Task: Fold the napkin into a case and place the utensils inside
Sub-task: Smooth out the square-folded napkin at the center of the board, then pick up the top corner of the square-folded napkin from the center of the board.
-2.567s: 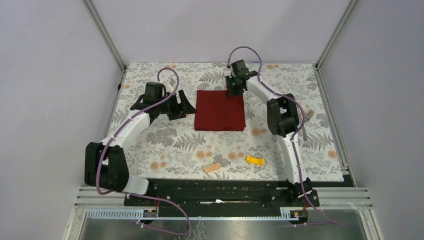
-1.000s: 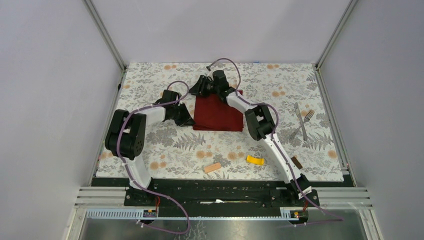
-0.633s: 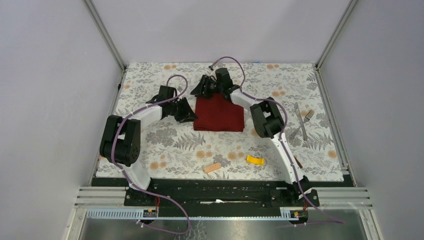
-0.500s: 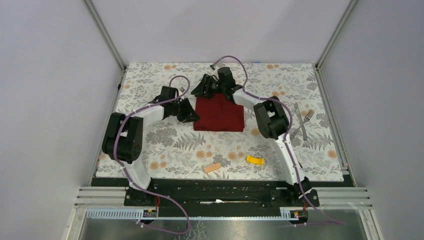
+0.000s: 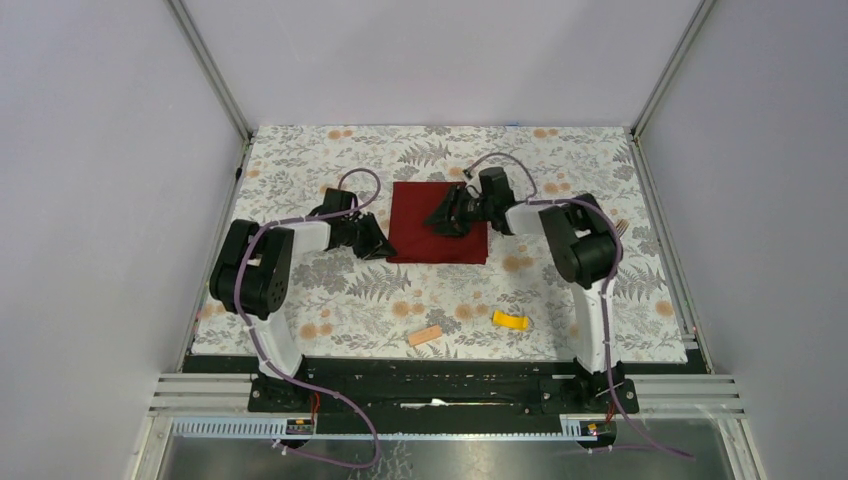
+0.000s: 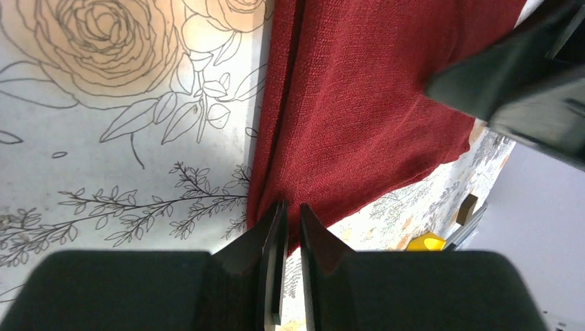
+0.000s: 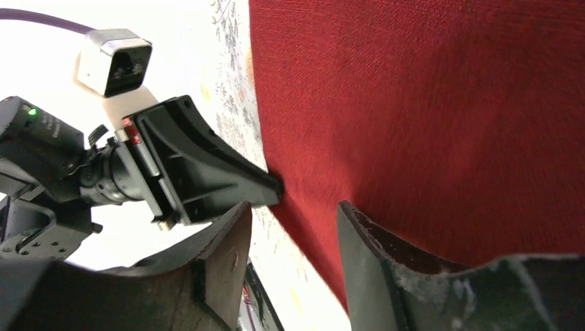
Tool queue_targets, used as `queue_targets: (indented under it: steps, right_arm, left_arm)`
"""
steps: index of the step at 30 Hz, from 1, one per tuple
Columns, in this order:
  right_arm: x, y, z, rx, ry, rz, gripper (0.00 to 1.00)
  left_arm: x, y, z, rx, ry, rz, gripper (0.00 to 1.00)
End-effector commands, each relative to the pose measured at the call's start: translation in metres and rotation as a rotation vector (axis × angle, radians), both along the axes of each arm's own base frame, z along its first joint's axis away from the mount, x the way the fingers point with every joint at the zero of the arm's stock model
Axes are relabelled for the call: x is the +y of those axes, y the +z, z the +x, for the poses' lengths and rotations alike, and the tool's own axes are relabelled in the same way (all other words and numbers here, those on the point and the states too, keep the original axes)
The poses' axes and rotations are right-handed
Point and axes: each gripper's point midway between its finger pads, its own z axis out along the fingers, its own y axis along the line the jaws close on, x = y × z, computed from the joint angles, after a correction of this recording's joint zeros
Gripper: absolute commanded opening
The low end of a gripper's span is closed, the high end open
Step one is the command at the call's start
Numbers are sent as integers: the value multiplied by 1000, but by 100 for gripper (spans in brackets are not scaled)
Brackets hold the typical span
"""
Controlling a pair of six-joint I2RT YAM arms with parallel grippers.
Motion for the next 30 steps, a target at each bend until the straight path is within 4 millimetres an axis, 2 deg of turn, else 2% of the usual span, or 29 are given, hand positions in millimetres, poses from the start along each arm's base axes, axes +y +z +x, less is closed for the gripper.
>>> queue_targets:
  steps: [1,6,8,11,16,19,24,30]
  right_arm:
    - [-41,42,-14,-196,65,-254,57]
    - [-107,40,-42,-131,-1,-446,60]
    - [-137,35,-51,-65,-51,-451,60]
    - [-160,27,-68,0,-87,-403,58]
    - [-174,3,-85,71,-76,-410,53]
    - [-179,-8,-85,79,-75,-419,53]
    - [-176,-16,-78,75,-59,-412,51]
    - [-168,-13,-68,63,-47,-361,48]
  left_arm:
    - [27,-47,-45,131,41,127,19]
    - [26,-43,-66,122,35,99,19]
    - [25,-43,-74,124,22,87,20]
    - [18,-37,-84,132,5,39,21]
    - [-6,-28,-112,142,6,-50,21]
    - [-7,-26,-122,128,17,-65,23]
    - [-3,-15,-118,81,-10,-23,29]
    - [-10,18,-111,-2,-47,-72,47]
